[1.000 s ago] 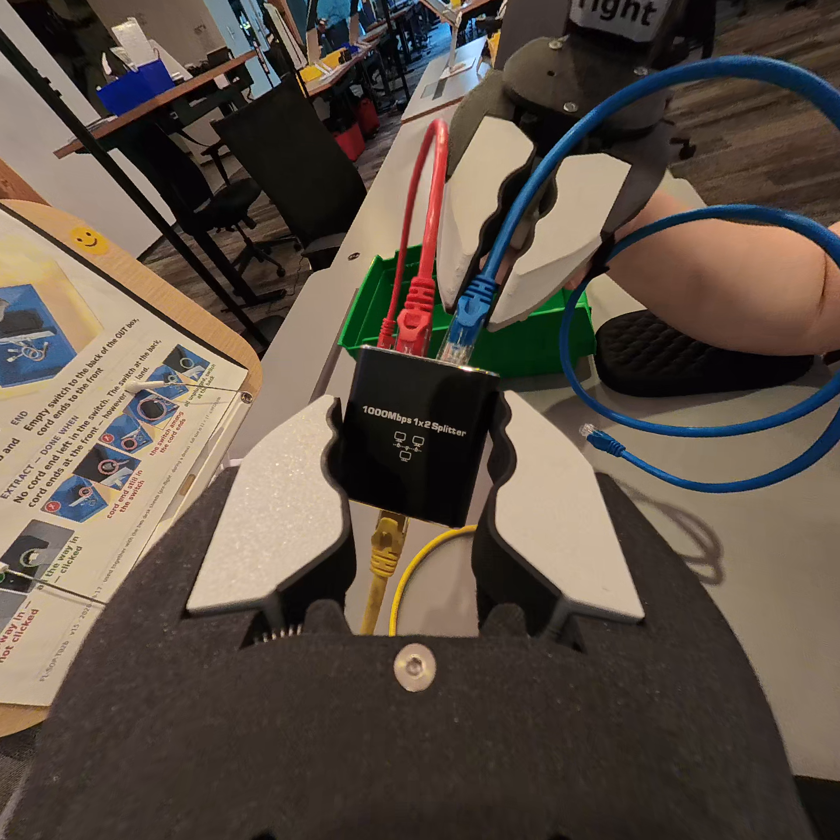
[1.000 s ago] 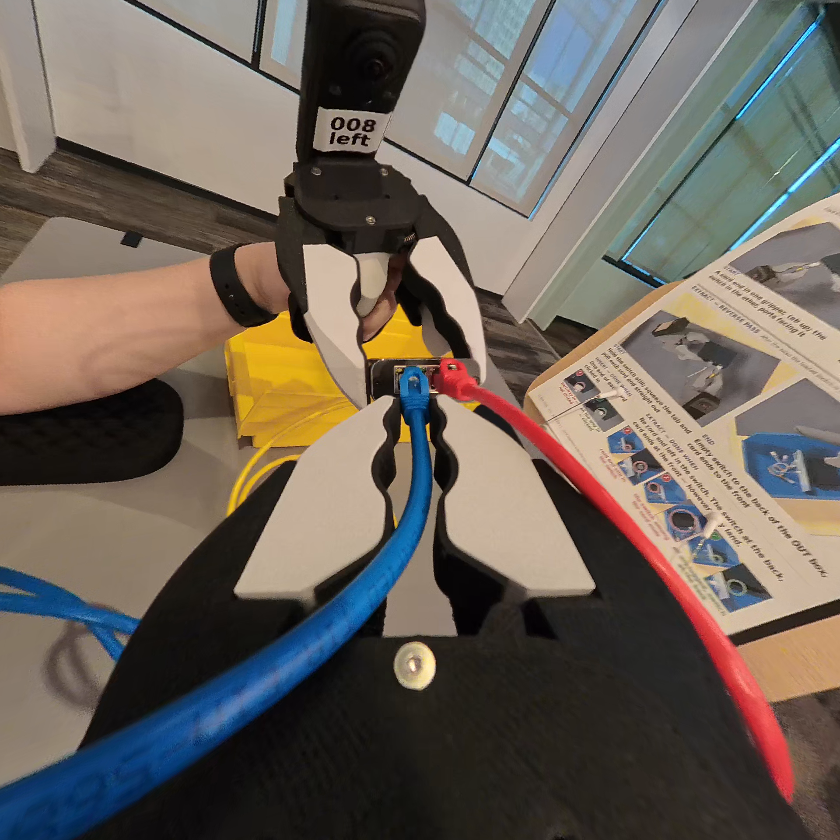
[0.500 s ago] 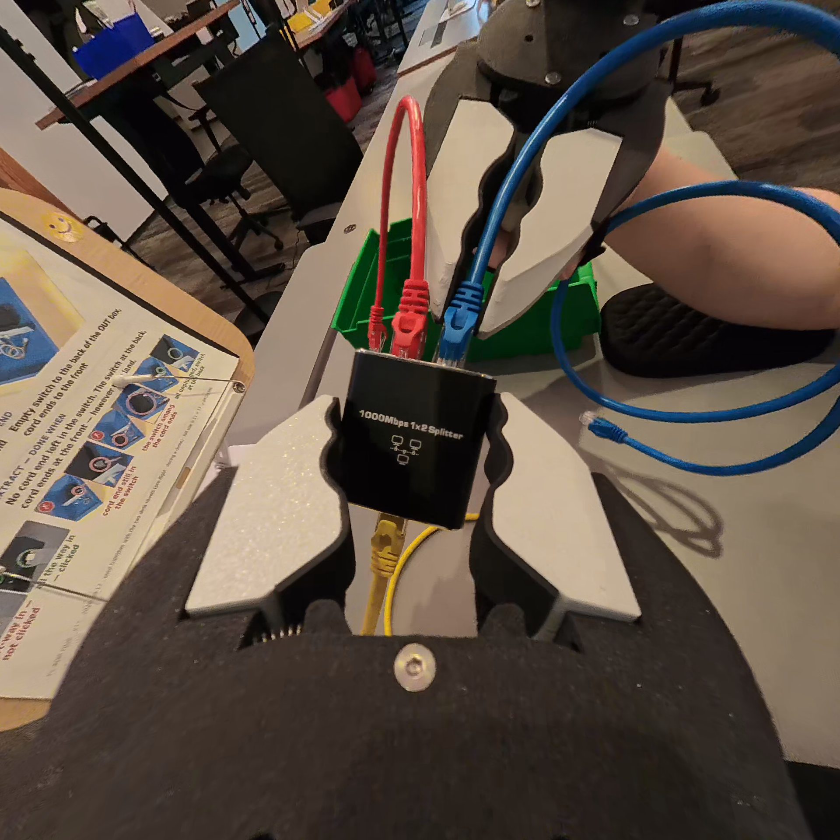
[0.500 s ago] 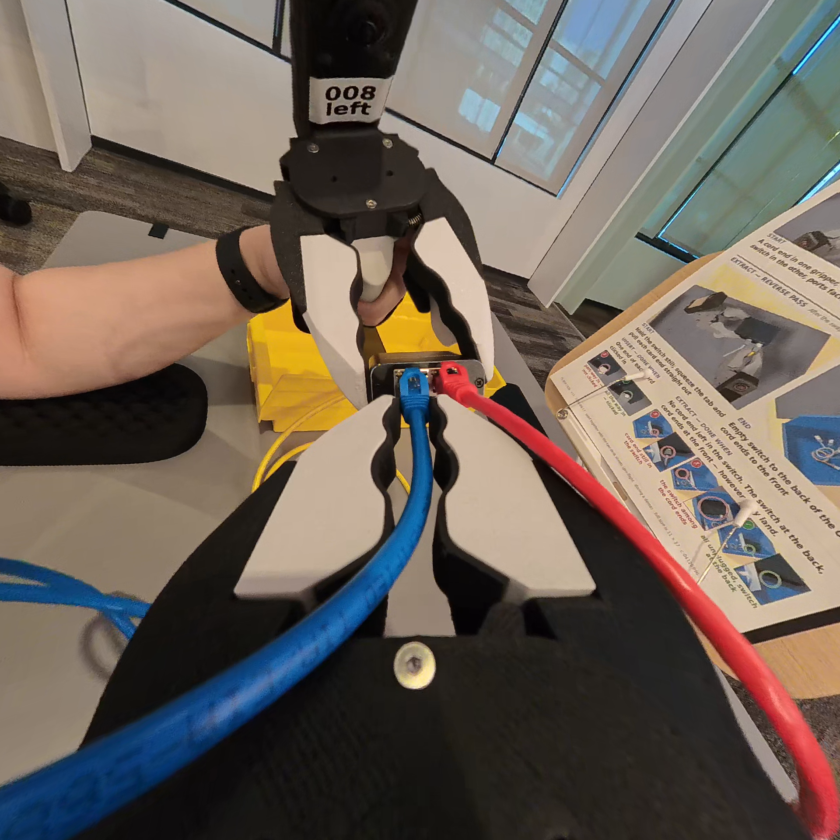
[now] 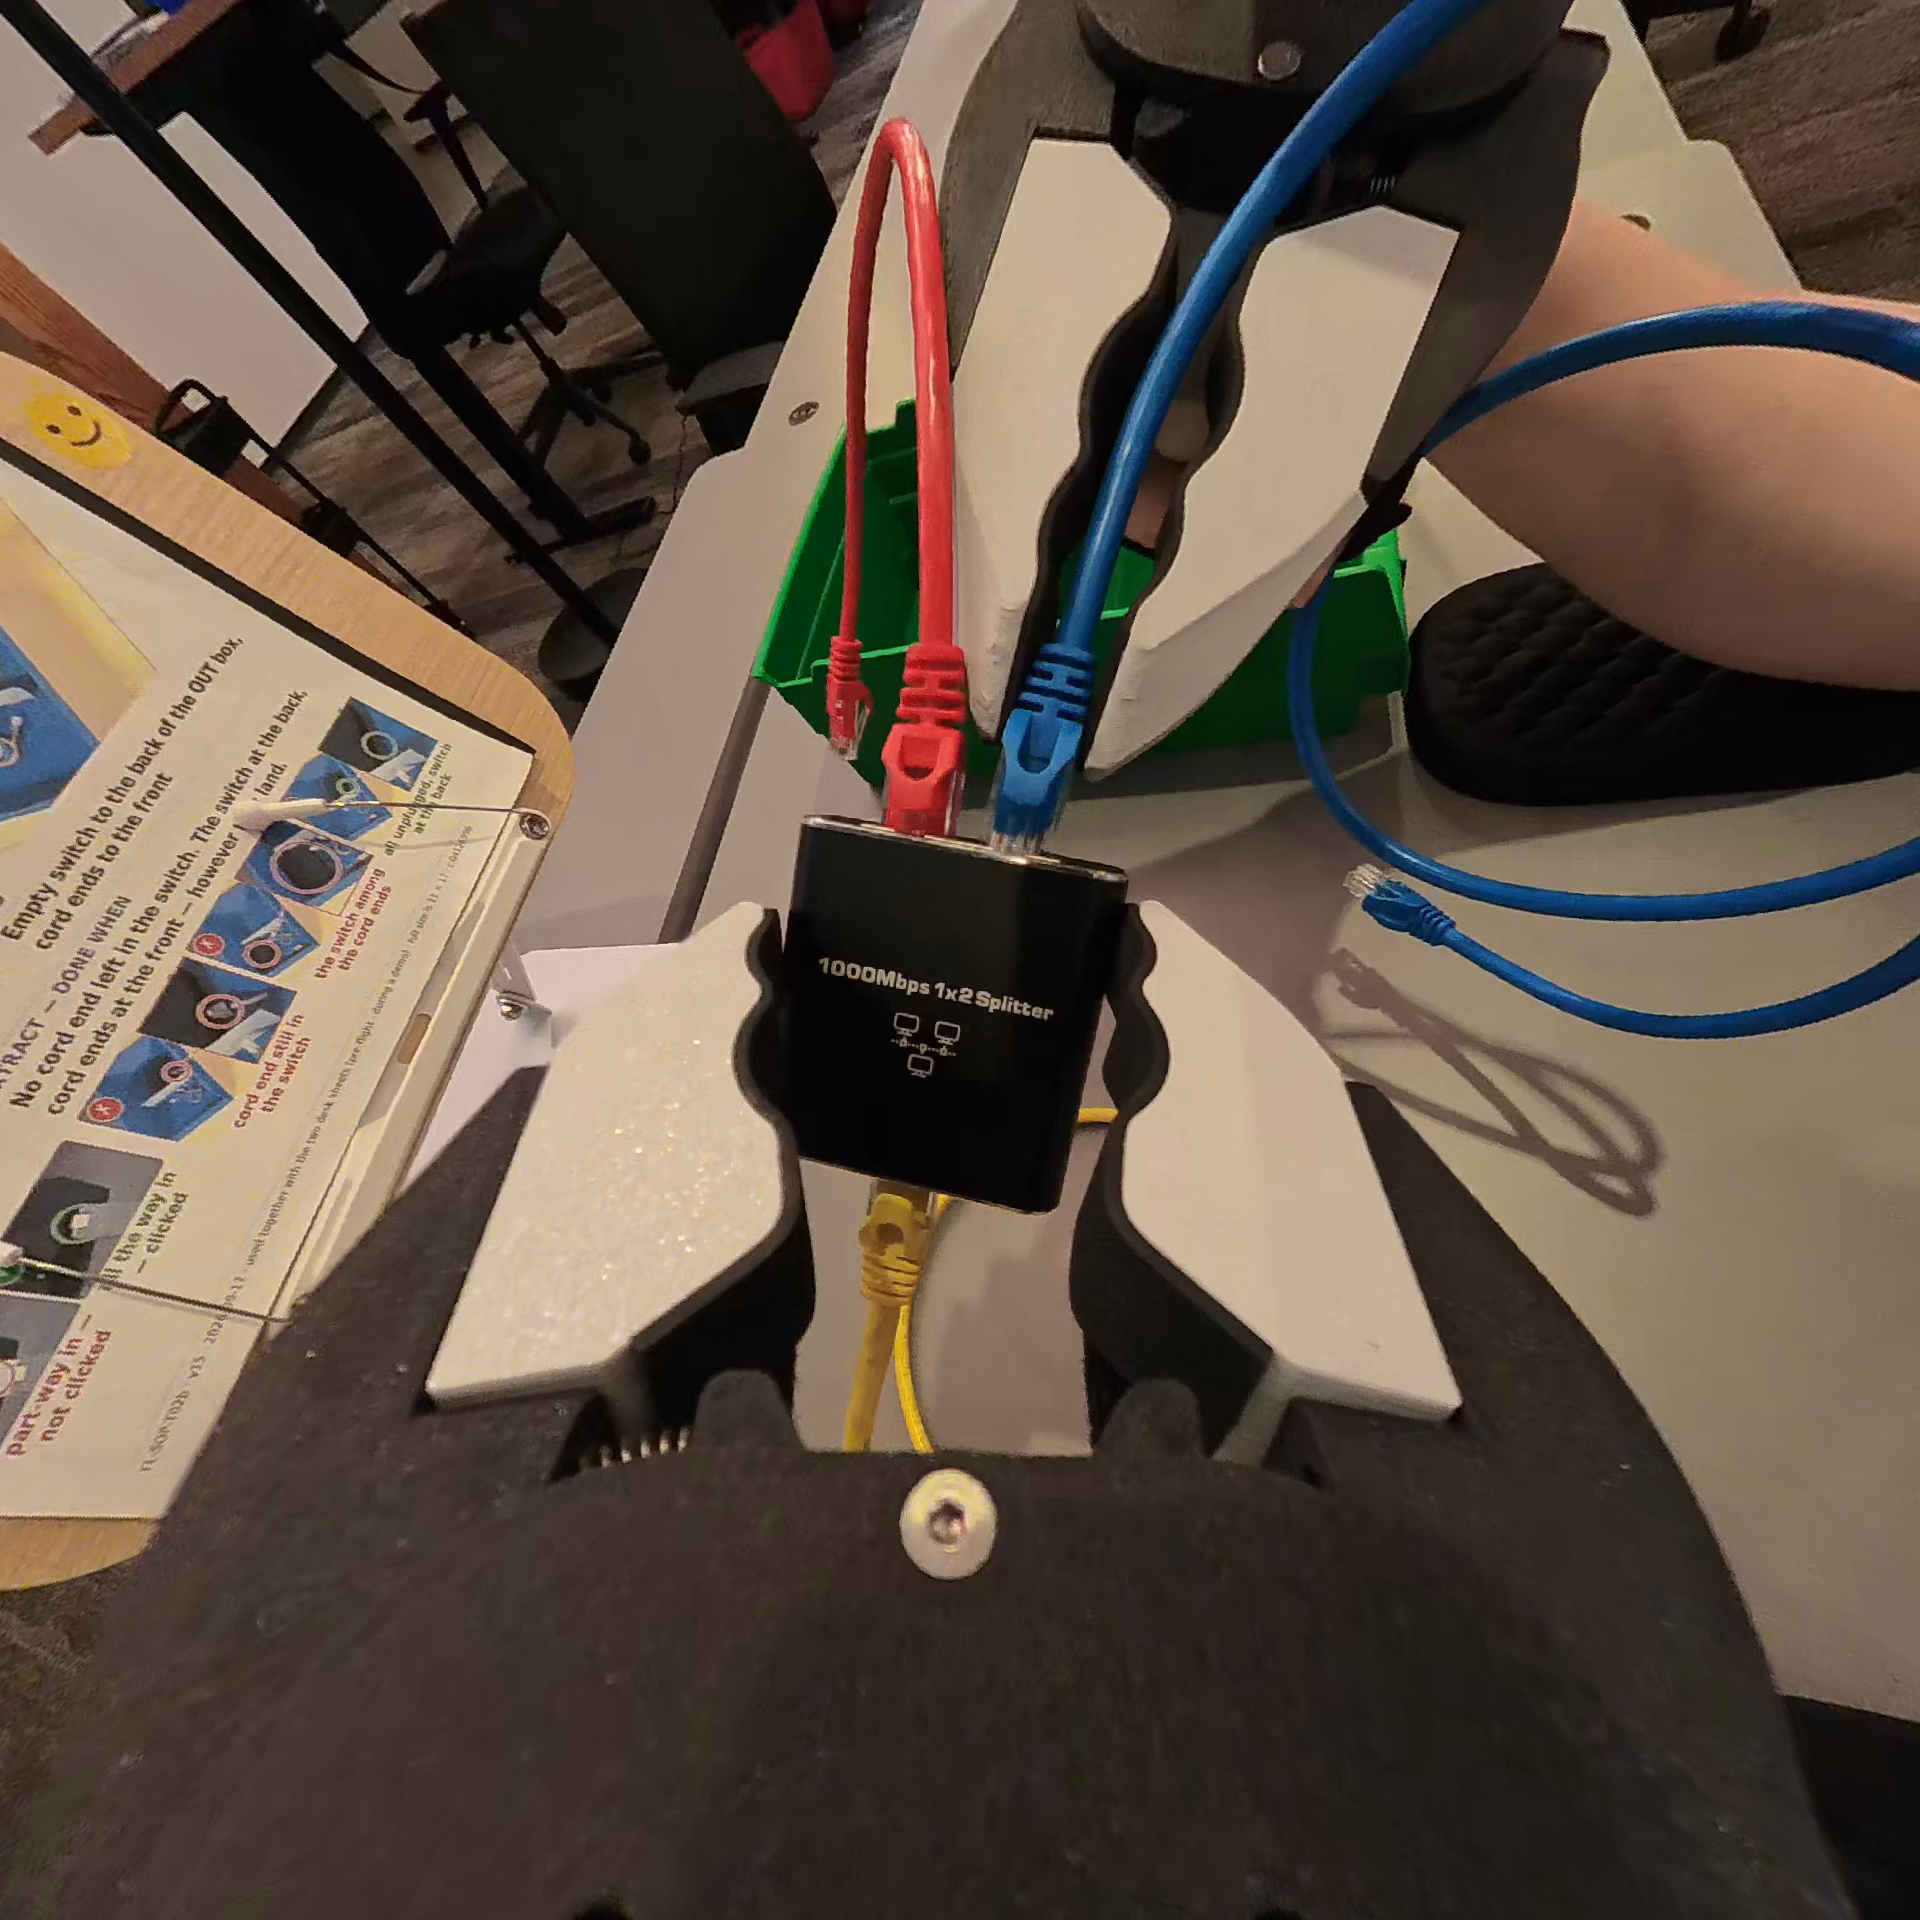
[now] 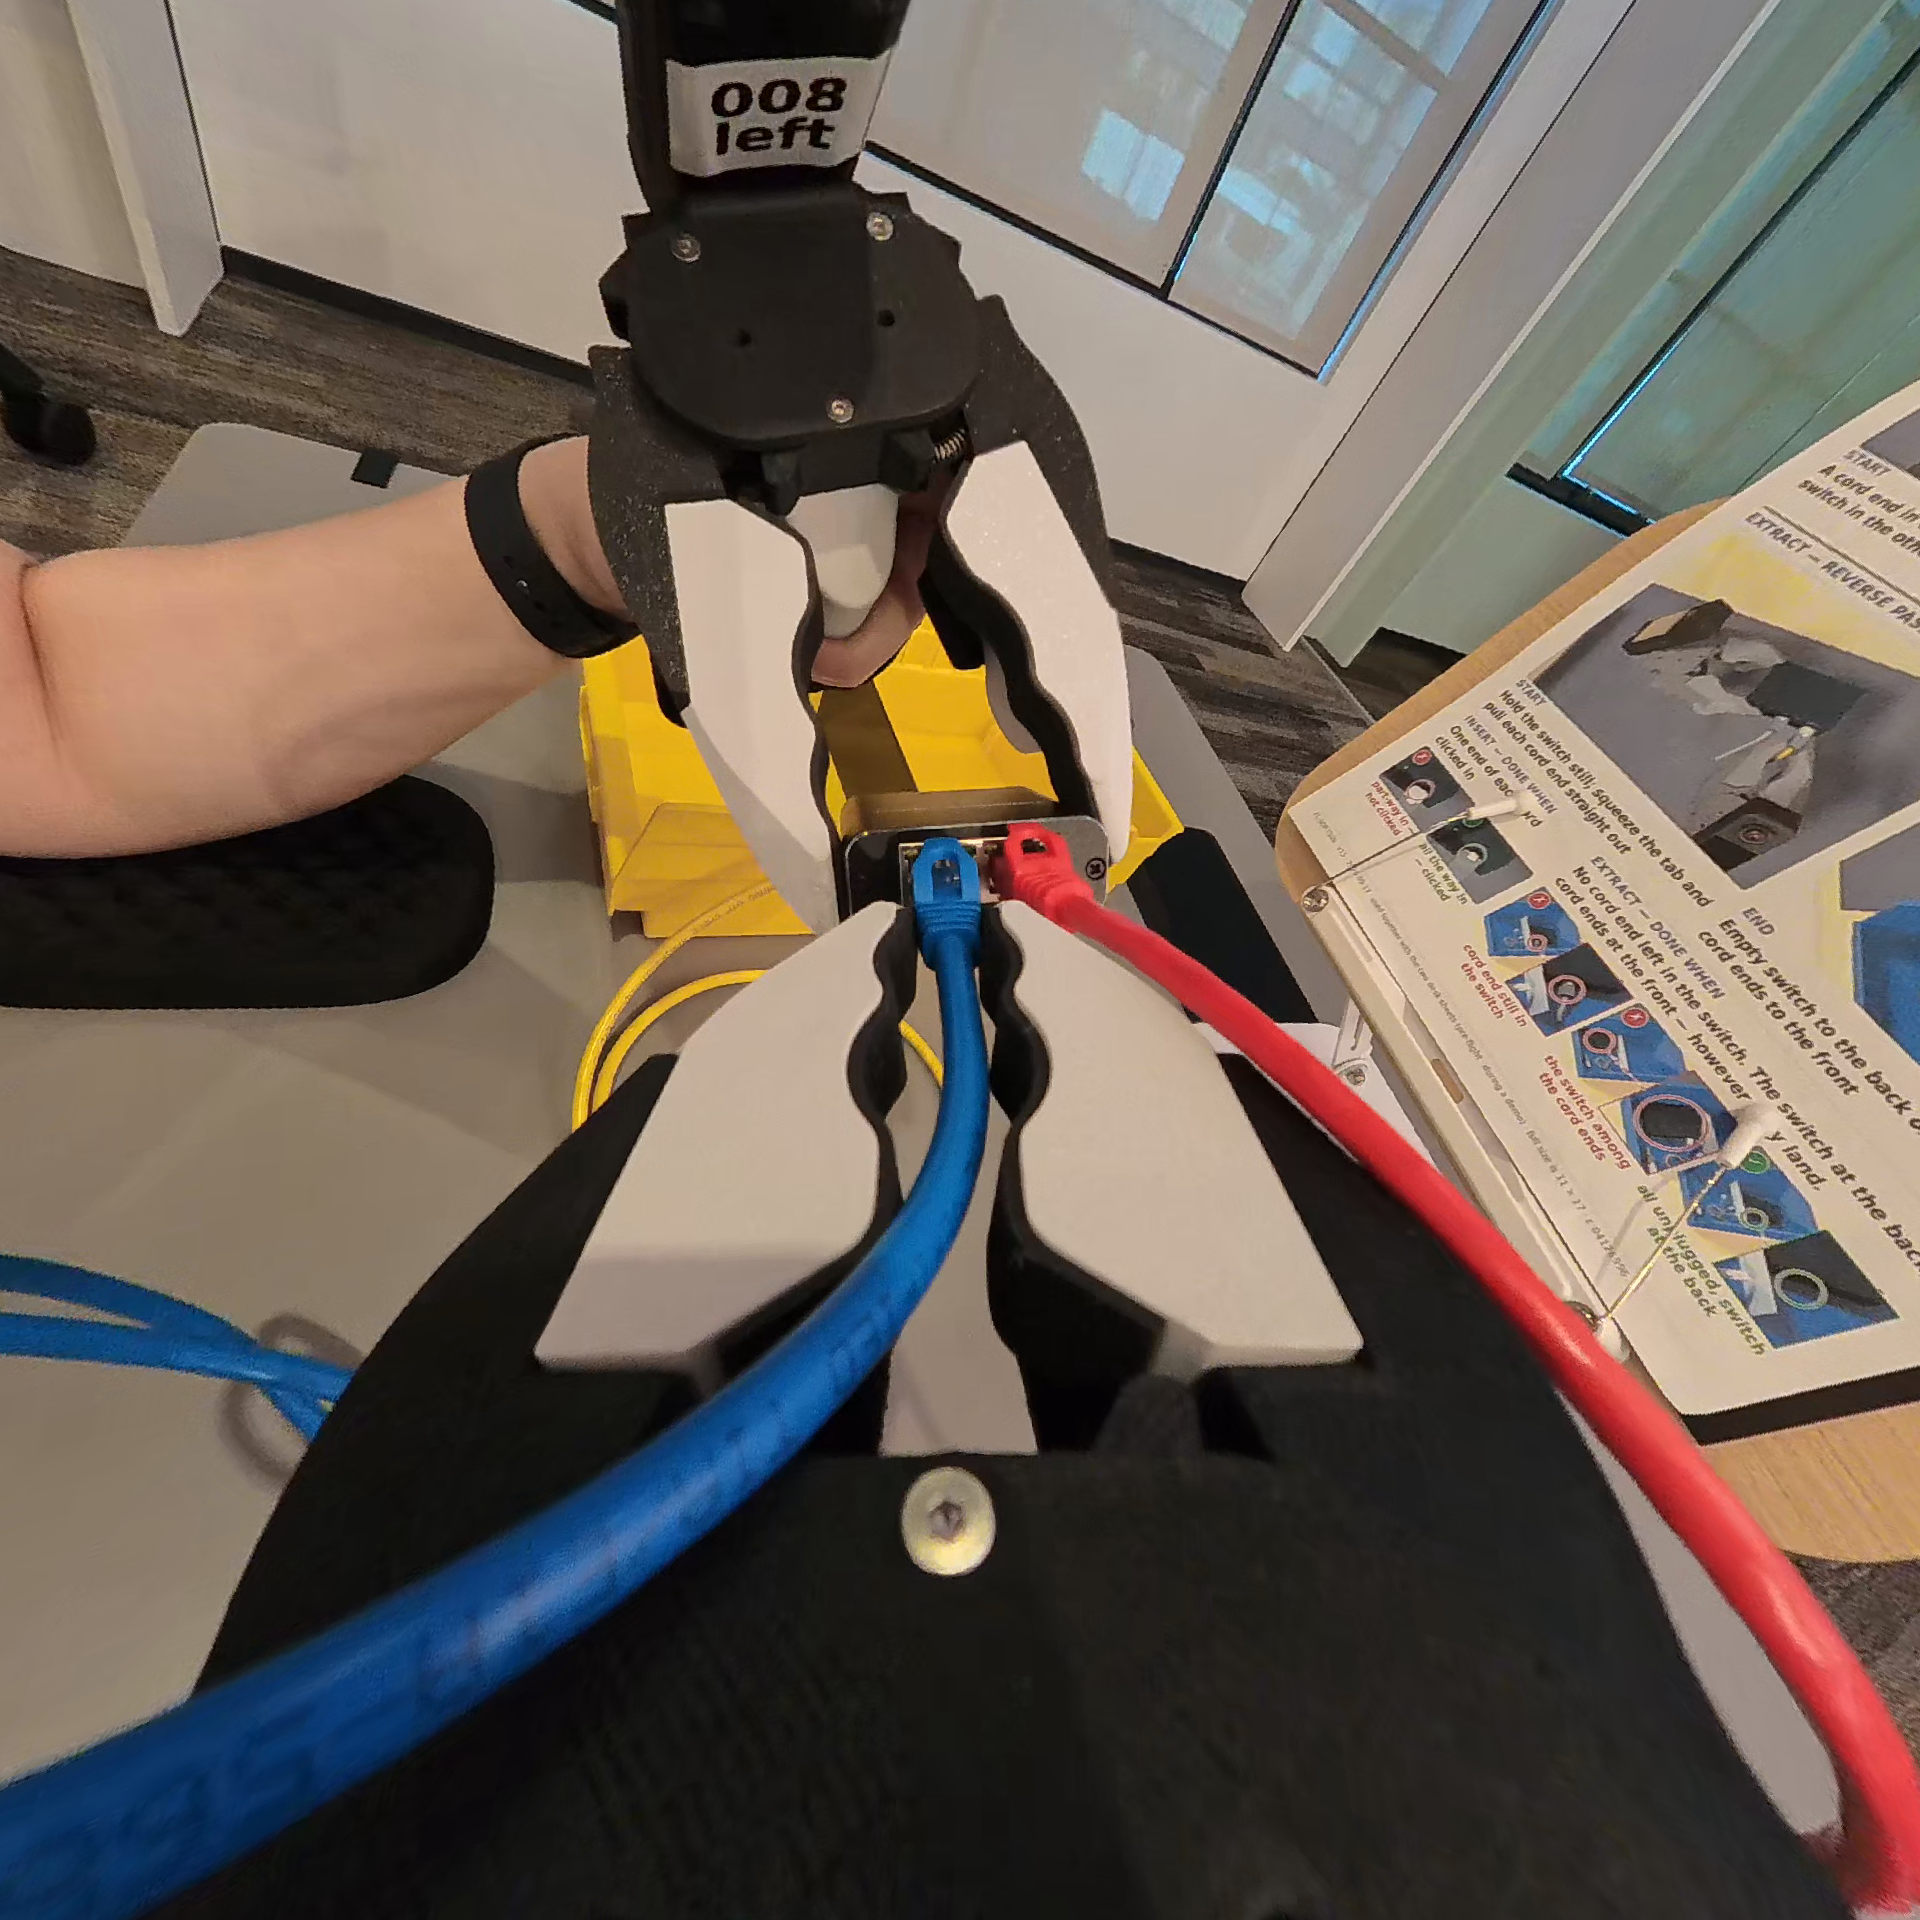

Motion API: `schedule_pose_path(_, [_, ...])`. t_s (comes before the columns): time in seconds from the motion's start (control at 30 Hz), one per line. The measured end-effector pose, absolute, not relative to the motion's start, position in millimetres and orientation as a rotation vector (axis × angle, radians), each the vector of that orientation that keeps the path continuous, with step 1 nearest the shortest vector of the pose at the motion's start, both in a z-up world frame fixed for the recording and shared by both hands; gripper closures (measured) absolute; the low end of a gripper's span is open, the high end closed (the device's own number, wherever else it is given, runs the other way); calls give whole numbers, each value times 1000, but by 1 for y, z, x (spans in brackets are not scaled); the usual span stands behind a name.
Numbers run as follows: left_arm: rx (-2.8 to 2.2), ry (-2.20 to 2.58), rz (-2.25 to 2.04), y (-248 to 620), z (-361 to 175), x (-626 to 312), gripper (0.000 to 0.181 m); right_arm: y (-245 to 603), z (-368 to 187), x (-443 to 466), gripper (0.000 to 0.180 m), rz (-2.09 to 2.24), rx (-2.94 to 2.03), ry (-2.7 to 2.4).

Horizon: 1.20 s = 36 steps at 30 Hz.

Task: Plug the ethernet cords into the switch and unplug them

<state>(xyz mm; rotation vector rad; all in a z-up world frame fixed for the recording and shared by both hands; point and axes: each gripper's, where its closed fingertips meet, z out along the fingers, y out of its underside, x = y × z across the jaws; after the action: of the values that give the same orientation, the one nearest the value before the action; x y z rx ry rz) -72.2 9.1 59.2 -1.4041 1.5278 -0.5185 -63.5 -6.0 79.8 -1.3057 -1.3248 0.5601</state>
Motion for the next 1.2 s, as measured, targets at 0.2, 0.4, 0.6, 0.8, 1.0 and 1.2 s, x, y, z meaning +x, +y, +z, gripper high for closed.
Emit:
schedule_pose_path(0.2, [-1418, 1542, -502, 10, 55, -72, 122, -5, 76, -65, 166, 575, -1312, -1331])
schedule_pose_path(0.4, [-1440, 1561, -488, 12, 47, -69, 123, -3, 69, -64, 167, 538, -1343, -1354])
schedule_pose_path(0.6, [-1441, 1562, -499, 12, 45, -68, 123, -2, 68, -65, 167, 537, -1346, -1357])
schedule_pose_path(0.8, [-1448, 1568, -494, 15, 38, -65, 123, 0, 62, -63, 167, 491, -1374, -1378])
schedule_pose_path(1.0, [-1287, 1462, -574, 7, 70, -57, 122, -6, 91, -53, 167, 644, -1264, -1288])
schedule_pose_path(1.2, [-1291, 1437, -412, 9, 78, -62, 121, -7, 98, -59, 167, 629, -1200, -1257])
